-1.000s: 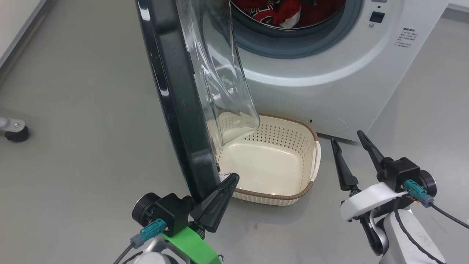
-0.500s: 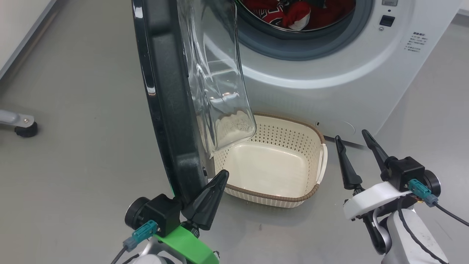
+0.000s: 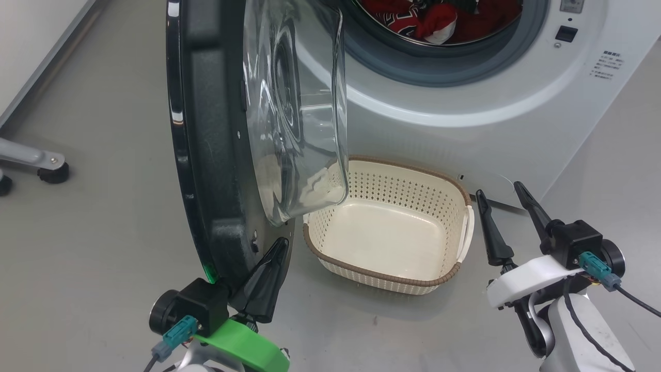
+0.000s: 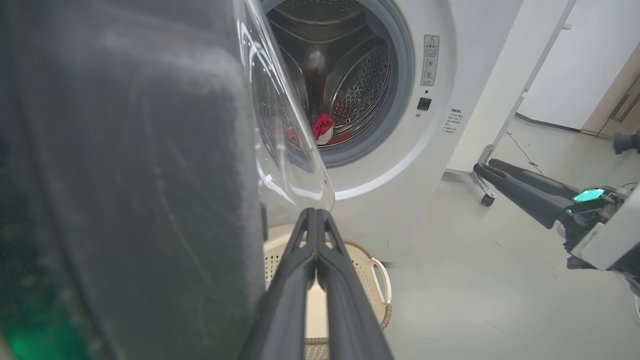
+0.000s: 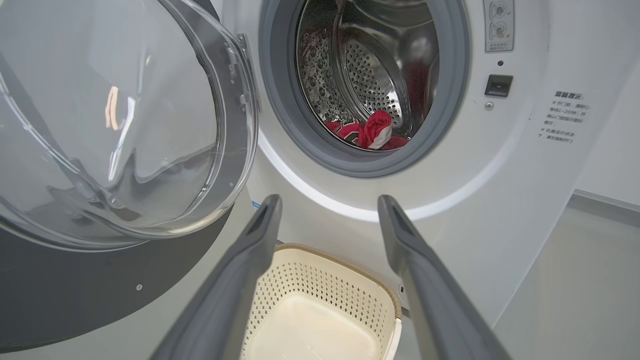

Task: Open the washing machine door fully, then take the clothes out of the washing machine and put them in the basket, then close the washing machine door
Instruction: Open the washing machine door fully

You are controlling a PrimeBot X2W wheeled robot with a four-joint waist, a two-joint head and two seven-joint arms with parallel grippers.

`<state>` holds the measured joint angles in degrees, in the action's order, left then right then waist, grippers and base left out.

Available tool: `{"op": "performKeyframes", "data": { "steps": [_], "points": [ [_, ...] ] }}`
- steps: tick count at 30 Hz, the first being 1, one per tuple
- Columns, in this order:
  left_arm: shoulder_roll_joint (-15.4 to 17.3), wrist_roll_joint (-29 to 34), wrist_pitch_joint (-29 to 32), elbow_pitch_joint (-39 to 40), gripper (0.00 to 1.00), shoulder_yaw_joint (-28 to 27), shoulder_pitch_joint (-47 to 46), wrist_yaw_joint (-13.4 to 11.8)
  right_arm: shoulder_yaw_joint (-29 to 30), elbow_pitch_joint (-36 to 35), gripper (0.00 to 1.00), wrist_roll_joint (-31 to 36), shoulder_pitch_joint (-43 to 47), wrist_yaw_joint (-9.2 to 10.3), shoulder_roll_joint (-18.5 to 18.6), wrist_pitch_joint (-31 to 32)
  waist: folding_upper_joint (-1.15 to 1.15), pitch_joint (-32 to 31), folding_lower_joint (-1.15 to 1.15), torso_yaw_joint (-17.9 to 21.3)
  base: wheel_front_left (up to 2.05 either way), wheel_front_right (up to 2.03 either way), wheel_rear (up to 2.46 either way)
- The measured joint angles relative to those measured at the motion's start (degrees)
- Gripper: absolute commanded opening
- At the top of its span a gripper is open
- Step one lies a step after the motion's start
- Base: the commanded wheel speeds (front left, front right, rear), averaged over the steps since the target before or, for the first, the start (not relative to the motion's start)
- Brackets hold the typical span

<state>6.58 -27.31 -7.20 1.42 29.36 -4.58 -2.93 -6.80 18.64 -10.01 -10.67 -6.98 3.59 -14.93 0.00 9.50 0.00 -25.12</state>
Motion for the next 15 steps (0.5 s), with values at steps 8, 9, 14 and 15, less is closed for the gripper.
{"op": "performKeyframes", "data": {
  "steps": [8, 9, 14, 15],
  "points": [
    [0.21, 0.00, -0.56, -0.03, 0.00, -2.22, 0.44, -1.15, 0.73, -0.22, 1.00, 0.10, 0.02, 0.00, 0.00, 0.00, 0.00, 0.17, 0.00, -1.43, 0.00, 0.00, 0.00],
    [0.24, 0.00, -0.74, -0.02, 0.00, -2.92, 0.74, -1.37, 0.69, -0.22, 1.00, 0.10, 0.02, 0.00, 0.00, 0.00, 0.00, 0.16, 0.00, -1.56, 0.00, 0.00, 0.00],
    [0.88, -0.01, -1.48, -0.14, 0.00, -5.57, 1.25, -2.16, 0.75, -0.22, 1.00, 0.10, 0.02, 0.00, -0.01, 0.00, 0.00, 0.07, 0.00, -2.02, 0.00, 0.00, 0.00],
    [0.90, -0.07, -1.54, -0.16, 0.00, -6.01, 1.30, -2.25, 0.77, -0.22, 1.00, 0.10, 0.02, 0.00, -0.01, 0.00, 0.00, 0.05, 0.00, -2.12, 0.00, 0.00, 0.00]
  ]
}}
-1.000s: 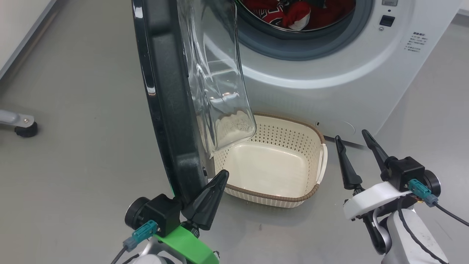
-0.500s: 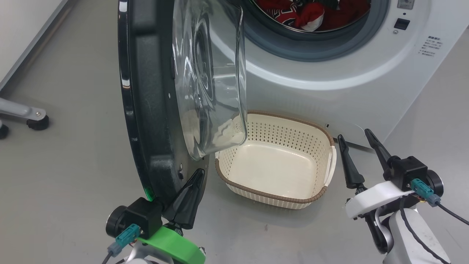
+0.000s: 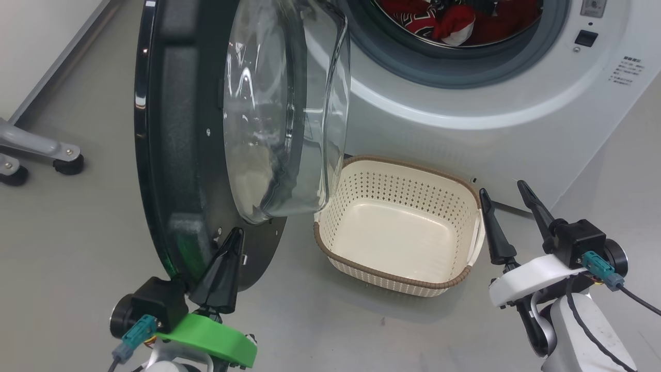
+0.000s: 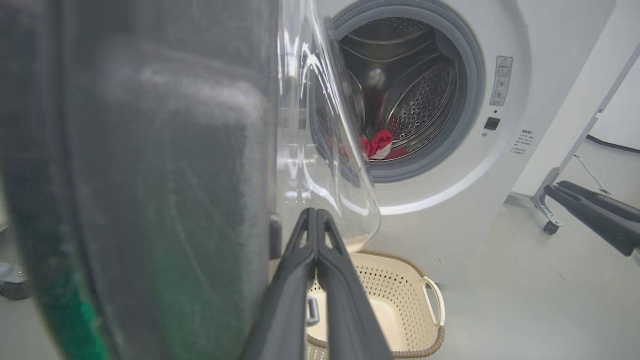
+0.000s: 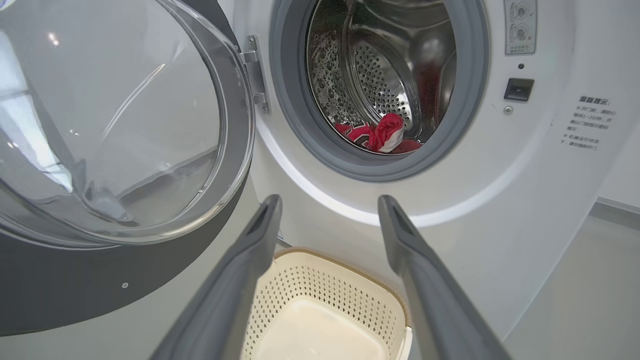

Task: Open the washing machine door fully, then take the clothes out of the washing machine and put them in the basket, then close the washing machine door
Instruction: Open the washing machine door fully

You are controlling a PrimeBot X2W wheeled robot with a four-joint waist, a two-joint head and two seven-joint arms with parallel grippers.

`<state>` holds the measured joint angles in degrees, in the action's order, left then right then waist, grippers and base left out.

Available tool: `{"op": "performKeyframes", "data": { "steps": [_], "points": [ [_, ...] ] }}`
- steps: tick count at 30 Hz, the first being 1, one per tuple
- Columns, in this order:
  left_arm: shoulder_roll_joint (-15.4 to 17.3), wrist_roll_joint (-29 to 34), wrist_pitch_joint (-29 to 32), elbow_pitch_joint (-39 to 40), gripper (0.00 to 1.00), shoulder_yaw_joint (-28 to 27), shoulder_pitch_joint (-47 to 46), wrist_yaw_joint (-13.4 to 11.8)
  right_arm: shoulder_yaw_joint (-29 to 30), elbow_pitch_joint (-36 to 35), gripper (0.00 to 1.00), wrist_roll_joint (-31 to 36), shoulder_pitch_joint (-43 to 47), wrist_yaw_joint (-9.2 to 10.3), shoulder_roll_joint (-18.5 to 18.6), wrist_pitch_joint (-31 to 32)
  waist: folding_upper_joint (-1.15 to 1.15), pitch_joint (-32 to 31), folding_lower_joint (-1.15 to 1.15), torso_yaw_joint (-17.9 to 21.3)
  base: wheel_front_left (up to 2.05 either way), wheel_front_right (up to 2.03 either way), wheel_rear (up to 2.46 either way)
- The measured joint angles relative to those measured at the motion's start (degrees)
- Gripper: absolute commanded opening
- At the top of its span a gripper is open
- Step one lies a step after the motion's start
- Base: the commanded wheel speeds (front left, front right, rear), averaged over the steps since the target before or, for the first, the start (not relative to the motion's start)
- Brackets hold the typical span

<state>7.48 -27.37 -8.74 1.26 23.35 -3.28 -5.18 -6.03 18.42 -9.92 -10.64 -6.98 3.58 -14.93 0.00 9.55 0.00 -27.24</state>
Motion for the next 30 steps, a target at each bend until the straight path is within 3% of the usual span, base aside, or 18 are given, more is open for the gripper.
{"op": "performKeyframes", "data": {
  "steps": [30],
  "points": [
    [3.41, -3.56, -3.20, -9.24, 0.00, -17.77, -3.47, -1.07, -0.10, -0.20, 1.00, 0.93, -0.03, -0.01, -0.10, 0.00, 0.00, -0.02, 0.00, 0.60, 0.00, 0.00, 0.00]
  ]
}}
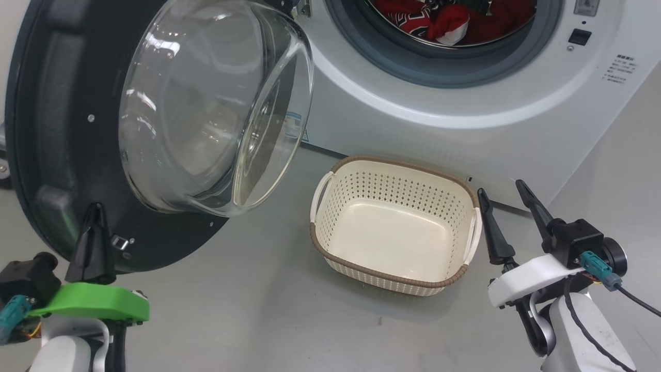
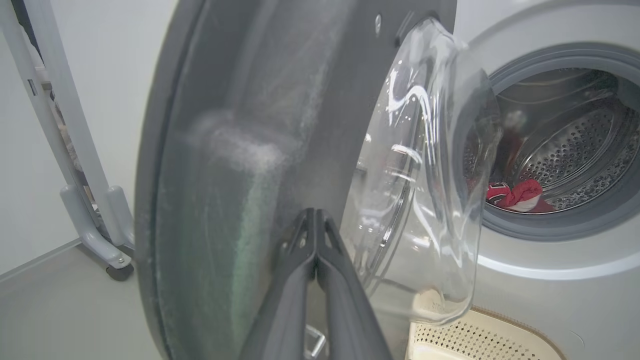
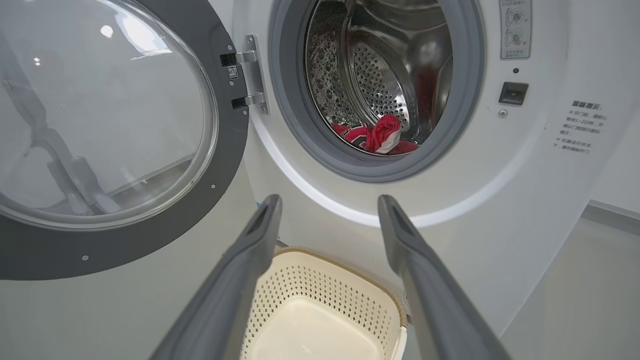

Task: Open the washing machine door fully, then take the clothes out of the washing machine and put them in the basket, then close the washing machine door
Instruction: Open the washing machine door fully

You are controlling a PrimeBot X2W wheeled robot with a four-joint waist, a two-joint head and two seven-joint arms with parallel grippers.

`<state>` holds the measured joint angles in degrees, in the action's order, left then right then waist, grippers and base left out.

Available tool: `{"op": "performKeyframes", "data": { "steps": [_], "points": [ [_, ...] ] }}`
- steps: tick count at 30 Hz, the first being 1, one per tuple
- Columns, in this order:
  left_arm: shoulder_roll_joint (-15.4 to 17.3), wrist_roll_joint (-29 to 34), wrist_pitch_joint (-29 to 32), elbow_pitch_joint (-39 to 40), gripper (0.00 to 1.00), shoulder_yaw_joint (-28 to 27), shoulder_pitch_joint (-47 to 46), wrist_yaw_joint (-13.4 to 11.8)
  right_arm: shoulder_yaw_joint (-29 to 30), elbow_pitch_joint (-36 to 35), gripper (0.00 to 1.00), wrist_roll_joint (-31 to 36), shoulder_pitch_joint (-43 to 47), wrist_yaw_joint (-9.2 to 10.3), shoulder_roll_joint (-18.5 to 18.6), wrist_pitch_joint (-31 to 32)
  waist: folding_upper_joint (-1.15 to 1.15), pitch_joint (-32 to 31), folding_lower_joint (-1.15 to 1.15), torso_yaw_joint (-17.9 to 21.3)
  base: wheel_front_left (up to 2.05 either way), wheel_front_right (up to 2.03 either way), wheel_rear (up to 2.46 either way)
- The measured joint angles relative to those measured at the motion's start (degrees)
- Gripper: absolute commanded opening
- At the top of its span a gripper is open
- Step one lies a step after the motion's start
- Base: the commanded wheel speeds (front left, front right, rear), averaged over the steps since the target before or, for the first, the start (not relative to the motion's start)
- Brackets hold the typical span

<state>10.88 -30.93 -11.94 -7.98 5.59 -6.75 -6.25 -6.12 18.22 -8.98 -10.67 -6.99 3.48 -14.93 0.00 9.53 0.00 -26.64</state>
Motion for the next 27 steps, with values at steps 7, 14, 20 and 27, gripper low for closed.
{"op": "performKeyframes", "data": {
  "steps": [7, 14, 20, 27],
  "points": [
    [0.74, -0.69, -0.32, -3.76, 0.00, -2.24, -3.06, -0.01, 0.18, 0.13, 1.00, 0.00, 0.00, 0.00, -0.01, 0.00, 0.00, 0.12, 0.00, 0.37, 0.00, 0.00, 0.00],
    [1.52, -2.05, -0.57, -8.21, 0.00, -4.80, -5.59, -0.01, 0.12, 0.22, 1.00, 0.00, -0.01, 0.00, 0.00, 0.00, 0.00, 0.01, 0.00, 0.77, 0.00, 0.00, 0.00],
    [2.81, -2.15, -0.68, -10.62, 0.00, -5.48, -6.67, -0.04, 0.05, 0.22, 1.00, 0.00, -0.02, 0.00, 0.00, 0.00, 0.00, -0.12, 0.00, 1.12, 0.00, 0.00, 0.00],
    [2.57, -1.75, -1.24, -12.66, 0.00, -5.04, -7.42, -0.10, -0.21, 0.22, 1.00, 0.00, -0.02, 0.00, 0.00, 0.00, 0.00, -0.34, 0.00, 1.56, 0.00, 0.00, 0.00]
  ]
}}
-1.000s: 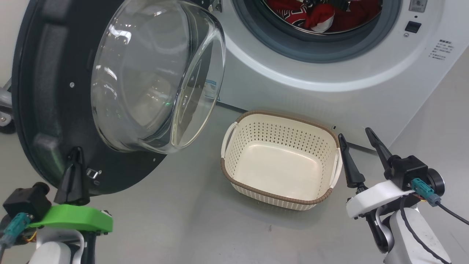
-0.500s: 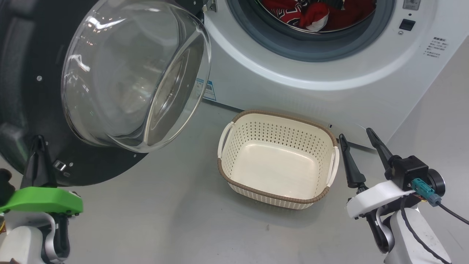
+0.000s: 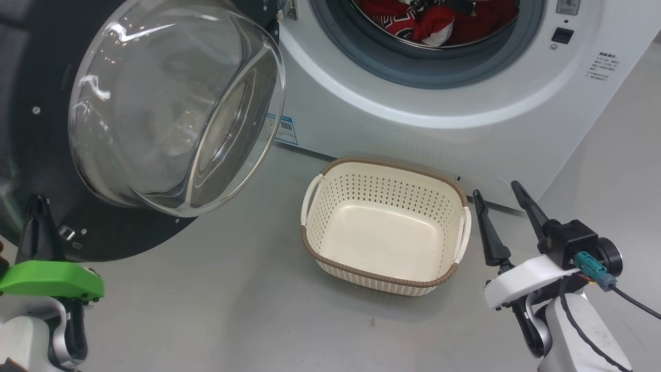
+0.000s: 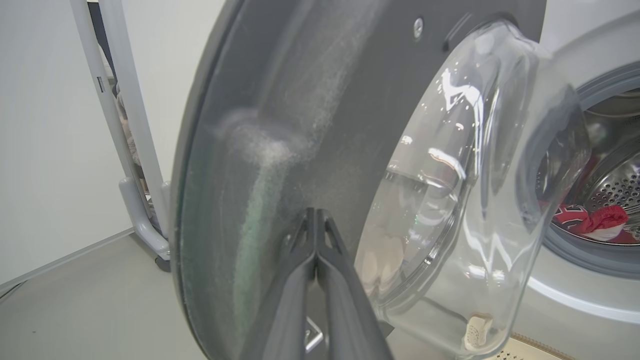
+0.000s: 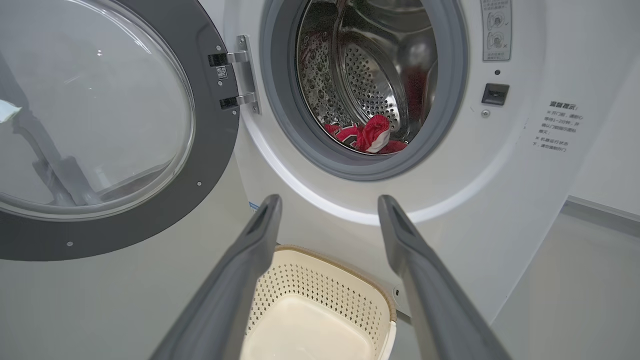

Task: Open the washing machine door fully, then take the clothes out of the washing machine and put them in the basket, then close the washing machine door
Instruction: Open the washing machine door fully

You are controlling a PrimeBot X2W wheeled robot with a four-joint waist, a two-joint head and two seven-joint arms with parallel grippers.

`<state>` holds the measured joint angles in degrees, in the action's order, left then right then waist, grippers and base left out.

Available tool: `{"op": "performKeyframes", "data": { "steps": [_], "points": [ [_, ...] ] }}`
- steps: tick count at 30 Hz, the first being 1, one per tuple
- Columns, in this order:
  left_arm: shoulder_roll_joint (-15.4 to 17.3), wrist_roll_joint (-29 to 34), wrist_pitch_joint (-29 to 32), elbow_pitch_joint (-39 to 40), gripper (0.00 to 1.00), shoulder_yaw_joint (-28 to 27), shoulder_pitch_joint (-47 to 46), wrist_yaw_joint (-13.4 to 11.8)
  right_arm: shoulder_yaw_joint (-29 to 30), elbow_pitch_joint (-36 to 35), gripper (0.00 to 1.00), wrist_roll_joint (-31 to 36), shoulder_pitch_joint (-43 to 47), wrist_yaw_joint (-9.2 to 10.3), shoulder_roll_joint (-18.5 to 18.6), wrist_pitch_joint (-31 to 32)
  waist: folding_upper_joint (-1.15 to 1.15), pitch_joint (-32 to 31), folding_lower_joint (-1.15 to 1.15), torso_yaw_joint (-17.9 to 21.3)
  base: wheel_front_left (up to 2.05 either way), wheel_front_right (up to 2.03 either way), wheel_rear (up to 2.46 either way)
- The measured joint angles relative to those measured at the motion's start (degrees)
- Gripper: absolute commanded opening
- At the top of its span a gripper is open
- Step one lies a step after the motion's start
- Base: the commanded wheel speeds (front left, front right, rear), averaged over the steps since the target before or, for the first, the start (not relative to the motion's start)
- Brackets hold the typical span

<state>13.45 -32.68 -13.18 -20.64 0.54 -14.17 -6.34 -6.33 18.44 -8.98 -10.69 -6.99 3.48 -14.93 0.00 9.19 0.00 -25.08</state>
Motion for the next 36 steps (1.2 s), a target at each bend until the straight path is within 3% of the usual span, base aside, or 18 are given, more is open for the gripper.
{"op": "performKeyframes", "data": {
  "steps": [11, 27, 28, 29, 30, 31, 32, 36],
  "points": [
    [-1.37, 3.10, -0.62, 3.24, 0.00, 0.78, 1.25, -0.42, -1.98, -0.03, 1.00, -0.01, -0.59, 0.00, -0.09, 0.00, 0.00, -0.34, 0.00, 1.55, 0.00, 0.00, 0.00],
    [-5.30, 7.19, -1.09, 14.75, 0.00, 7.78, 8.64, -0.33, -2.92, -0.80, 1.00, -0.04, -0.62, 0.00, -0.10, 0.00, 0.00, 0.25, 0.00, 6.03, 0.00, 0.00, 0.00],
    [-5.30, 7.27, -1.09, 15.21, 0.08, 8.15, 8.70, -0.32, -2.98, -0.81, 1.00, -0.05, -0.61, 0.00, -0.10, 0.00, 0.00, 0.21, 0.00, 6.37, 0.00, 0.00, 0.00],
    [-5.28, 7.39, -1.09, 15.58, 0.31, 8.59, 8.84, -0.12, -3.09, -0.83, 1.00, -0.08, -0.60, 0.00, -0.11, 0.00, 0.00, 0.15, 0.00, 6.75, 0.00, 0.00, 0.00],
    [-5.28, 7.57, -1.09, 15.79, 0.48, 8.96, 9.12, 0.15, -3.24, -0.87, 1.00, -0.13, -0.59, 0.00, -0.11, 0.00, 0.00, 0.09, 0.00, 7.13, 0.00, 0.00, 0.00],
    [-5.32, 7.57, -1.09, 16.01, 0.93, 9.25, 9.57, 0.20, -3.42, -0.88, 1.00, -0.13, -0.58, 0.00, -0.12, 0.00, 0.00, 0.01, 0.00, 7.55, 0.00, 0.00, 0.00],
    [-5.31, 7.58, -1.09, 16.13, 1.00, 9.44, 9.98, 0.20, -3.53, -0.88, 1.00, -0.19, -0.57, 0.00, -0.14, 0.00, 0.00, -0.06, 0.00, 7.97, 0.00, 0.00, 0.00],
    [-5.23, 8.14, -1.09, 16.37, 1.00, 10.14, 10.95, 0.44, -3.87, -1.12, 1.00, -0.66, -0.49, 0.00, -0.21, 0.00, 0.00, -0.38, 0.00, 9.84, 0.00, 0.00, 0.00]
  ]
}}
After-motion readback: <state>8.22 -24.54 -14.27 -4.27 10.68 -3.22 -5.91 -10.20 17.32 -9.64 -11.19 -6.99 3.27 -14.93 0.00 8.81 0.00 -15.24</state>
